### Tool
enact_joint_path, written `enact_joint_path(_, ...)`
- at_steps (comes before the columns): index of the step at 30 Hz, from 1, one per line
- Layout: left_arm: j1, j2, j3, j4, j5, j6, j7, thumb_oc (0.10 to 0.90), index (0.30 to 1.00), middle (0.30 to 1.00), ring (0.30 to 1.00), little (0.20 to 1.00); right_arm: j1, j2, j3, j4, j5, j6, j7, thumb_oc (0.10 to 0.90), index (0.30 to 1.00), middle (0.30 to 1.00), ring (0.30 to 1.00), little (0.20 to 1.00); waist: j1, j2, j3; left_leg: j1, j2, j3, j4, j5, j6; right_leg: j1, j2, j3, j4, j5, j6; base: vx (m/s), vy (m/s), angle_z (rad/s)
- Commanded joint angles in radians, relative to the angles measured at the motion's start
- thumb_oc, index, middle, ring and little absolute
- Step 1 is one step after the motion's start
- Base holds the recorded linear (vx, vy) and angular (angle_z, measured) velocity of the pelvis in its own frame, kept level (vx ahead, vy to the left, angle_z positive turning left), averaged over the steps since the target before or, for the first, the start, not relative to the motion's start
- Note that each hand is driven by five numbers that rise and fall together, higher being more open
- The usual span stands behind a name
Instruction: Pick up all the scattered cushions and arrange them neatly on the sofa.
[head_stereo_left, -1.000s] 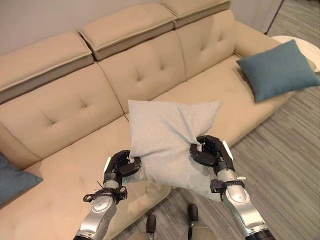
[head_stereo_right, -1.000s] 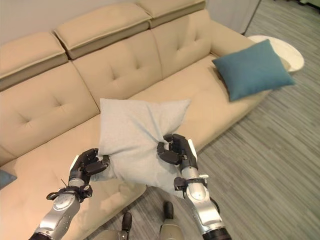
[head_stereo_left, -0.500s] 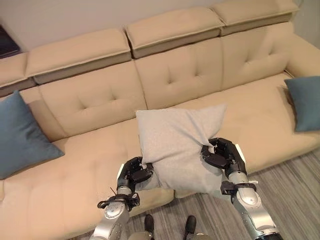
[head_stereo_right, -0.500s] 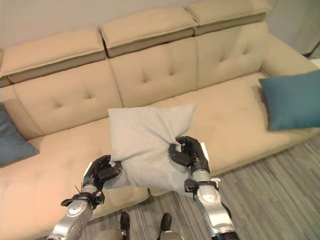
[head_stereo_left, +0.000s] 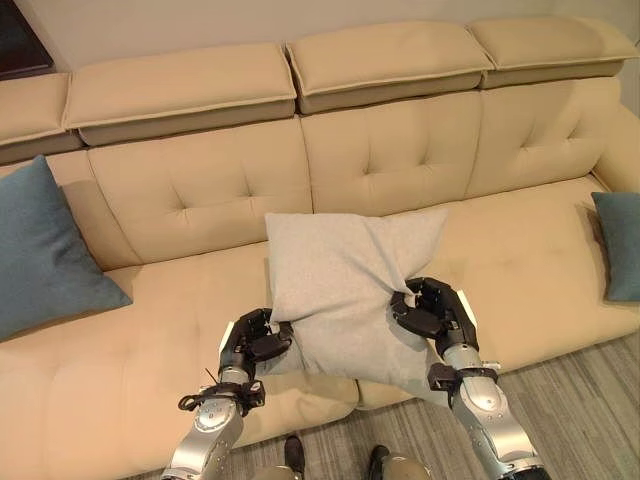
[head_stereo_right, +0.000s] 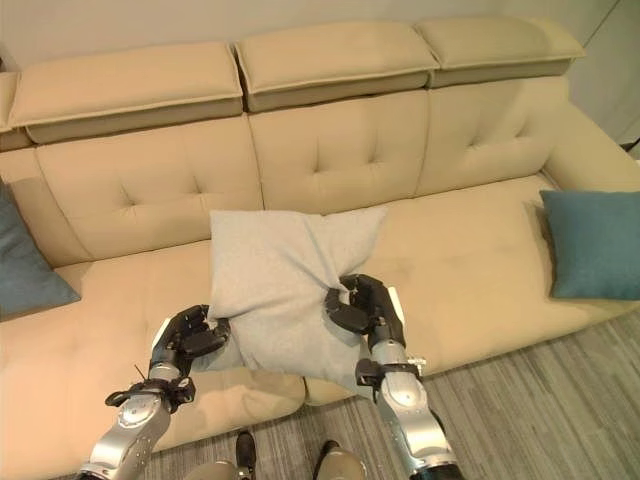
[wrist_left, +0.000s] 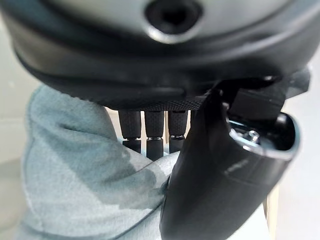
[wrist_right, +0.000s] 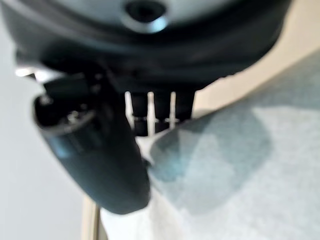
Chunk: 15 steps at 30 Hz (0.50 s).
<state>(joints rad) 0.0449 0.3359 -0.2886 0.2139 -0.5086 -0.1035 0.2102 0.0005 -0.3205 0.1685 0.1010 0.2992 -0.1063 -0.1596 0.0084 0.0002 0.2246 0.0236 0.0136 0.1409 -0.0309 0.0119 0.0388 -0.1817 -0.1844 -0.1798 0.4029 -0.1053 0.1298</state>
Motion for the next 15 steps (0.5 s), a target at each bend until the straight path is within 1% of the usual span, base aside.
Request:
enact_joint_path(1, -0.067, -0.012, 0.015, -0.186, 0.027, -0.133, -0.036, 0.4, 0.3, 0.3, 0.3, 0.3, -0.115, 0.047, 0.033, -0.157, 0.03, -0.136, 0.066, 0.4, 0.3, 0.3, 0.3, 0.3, 0.006, -0.01, -0.066, -0.003, -0.029, -0.056, 0.019, -0.092, -0.009, 0.058, 0.02, 0.026, -0.219, 0.086, 0.023, 0.18, -0.127, 0.13)
enact_joint_path(2, -0.065, -0.015, 0.018, -0.184, 0.025, -0.135, -0.036, 0.4, 0.3, 0.3, 0.3, 0.3, -0.12, 0.043, 0.037, -0.147, 0.022, -0.137, 0.063, 0.4, 0.3, 0.3, 0.3, 0.3, 0.001, -0.01, -0.062, 0.013, -0.027, -0.065, 0.004, -0.093, -0.018, 0.058, 0.027, 0.021, -0.284, 0.103, 0.026, 0.18, -0.13, 0.21)
enact_joint_path(3, -0.065, -0.016, 0.014, -0.176, 0.02, -0.134, -0.041, 0.4, 0.3, 0.3, 0.3, 0.3, -0.114, 0.044, 0.035, -0.145, 0.026, -0.132, 0.064, 0.4, 0.3, 0.3, 0.3, 0.3, 0.003, -0.017, -0.064, 0.012, -0.035, -0.085, 0.007, -0.091, -0.022, 0.073, 0.029, 0.034, -0.319, 0.105, 0.026, 0.16, -0.139, 0.41)
enact_joint_path(4, -0.057, -0.022, 0.023, -0.175, 0.017, -0.137, -0.041, 0.4, 0.3, 0.3, 0.3, 0.3, -0.115, 0.044, 0.033, -0.149, 0.023, -0.134, 0.066, 0.4, 0.3, 0.3, 0.3, 0.3, 0.005, -0.024, -0.066, 0.017, -0.035, -0.089, 0.004, -0.092, -0.027, 0.081, 0.03, 0.031, -0.331, 0.115, 0.03, 0.19, -0.227, 0.66)
enact_joint_path(5, -0.047, -0.03, 0.026, -0.175, 0.013, -0.134, -0.039, 0.4, 0.3, 0.3, 0.3, 0.3, -0.117, 0.034, 0.033, -0.15, 0.017, -0.136, 0.07, 0.4, 0.3, 0.3, 0.3, 0.3, 0.01, -0.025, -0.076, 0.025, -0.021, -0.1, -0.011, -0.087, -0.042, 0.093, 0.041, 0.024, -0.329, 0.116, 0.022, 0.14, -0.187, 0.85)
enact_joint_path(6, -0.047, -0.03, 0.026, -0.175, 0.014, -0.134, -0.039, 0.4, 0.3, 0.3, 0.3, 0.3, -0.117, 0.034, 0.033, -0.15, 0.017, -0.136, 0.07, 0.4, 0.3, 0.3, 0.3, 0.3, 0.008, -0.024, -0.076, 0.025, -0.02, -0.102, -0.012, -0.086, -0.043, 0.094, 0.041, 0.022, -0.329, 0.116, 0.022, 0.21, -0.285, 1.03)
enact_joint_path(7, -0.048, -0.033, 0.02, -0.176, 0.011, -0.131, -0.046, 0.4, 0.3, 0.3, 0.3, 0.3, -0.111, 0.023, 0.028, -0.154, 0.024, -0.137, 0.071, 0.4, 0.3, 0.3, 0.3, 0.3, 0.01, -0.029, -0.08, 0.02, -0.005, -0.122, 0.01, -0.092, -0.064, 0.111, 0.053, 0.004, -0.336, 0.106, 0.006, 0.11, -0.156, 0.77)
enact_joint_path(8, -0.048, -0.033, 0.02, -0.176, 0.011, -0.131, -0.046, 0.4, 0.3, 0.3, 0.3, 0.3, -0.111, 0.023, 0.028, -0.154, 0.024, -0.138, 0.071, 0.4, 0.3, 0.3, 0.3, 0.3, 0.007, -0.028, -0.079, 0.019, -0.005, -0.125, 0.012, -0.093, -0.064, 0.113, 0.053, 0.001, -0.337, 0.105, 0.005, 0.14, -0.24, 0.59)
enact_joint_path(9, -0.051, -0.035, 0.017, -0.176, 0.009, -0.129, -0.049, 0.4, 0.3, 0.3, 0.3, 0.3, -0.108, 0.017, 0.021, -0.155, 0.028, -0.14, 0.068, 0.4, 0.3, 0.3, 0.3, 0.3, 0.007, -0.032, -0.077, 0.007, 0.001, -0.131, 0.041, -0.096, -0.078, 0.124, 0.056, -0.009, -0.342, 0.099, -0.005, 0.07, -0.238, 0.4)
enact_joint_path(10, -0.058, -0.041, 0.004, -0.18, -0.002, -0.125, -0.055, 0.4, 0.3, 0.3, 0.3, 0.3, -0.098, 0.0, 0.007, -0.16, 0.035, -0.144, 0.063, 0.4, 0.3, 0.3, 0.3, 0.3, 0.001, -0.038, -0.069, -0.035, 0.015, -0.13, 0.121, -0.1, -0.102, 0.151, 0.06, -0.041, -0.361, 0.083, -0.025, 0.07, -0.237, 0.43)
enact_joint_path(11, -0.058, -0.042, 0.003, -0.18, -0.002, -0.125, -0.055, 0.4, 0.3, 0.3, 0.3, 0.3, -0.098, 0.0, 0.007, -0.16, 0.035, -0.144, 0.063, 0.4, 0.3, 0.3, 0.3, 0.3, -0.001, -0.037, -0.069, -0.039, 0.015, -0.133, 0.127, -0.103, -0.103, 0.152, 0.061, -0.044, -0.362, 0.084, -0.025, 0.01, -0.248, 0.87)
enact_joint_path(12, -0.072, -0.049, -0.007, -0.181, -0.005, -0.123, -0.054, 0.4, 0.3, 0.3, 0.3, 0.3, -0.102, -0.019, 0.0, -0.16, 0.033, -0.145, 0.054, 0.4, 0.3, 0.3, 0.3, 0.3, -0.002, -0.044, -0.049, -0.099, 0.02, -0.127, 0.217, -0.092, -0.114, 0.173, 0.059, -0.065, -0.373, 0.076, -0.042, -0.03, -0.098, 0.87)
enact_joint_path(13, -0.072, -0.049, -0.007, -0.181, -0.005, -0.123, -0.054, 0.4, 0.3, 0.3, 0.3, 0.3, -0.103, -0.02, 0.0, -0.16, 0.033, -0.145, 0.054, 0.4, 0.3, 0.3, 0.3, 0.3, -0.003, -0.043, -0.049, -0.103, 0.02, -0.129, 0.223, -0.094, -0.114, 0.173, 0.06, -0.067, -0.373, 0.076, -0.042, -0.04, -0.142, 0.83)
enact_joint_path(15, -0.083, -0.055, -0.012, -0.177, -0.002, -0.123, -0.053, 0.4, 0.3, 0.3, 0.3, 0.3, -0.105, -0.025, -0.005, -0.154, 0.037, -0.142, 0.045, 0.4, 0.3, 0.3, 0.3, 0.3, -0.009, -0.047, -0.043, -0.14, 0.034, -0.107, 0.26, -0.088, -0.11, 0.183, 0.06, -0.083, -0.379, 0.066, -0.053, 0.01, -0.076, 0.37)
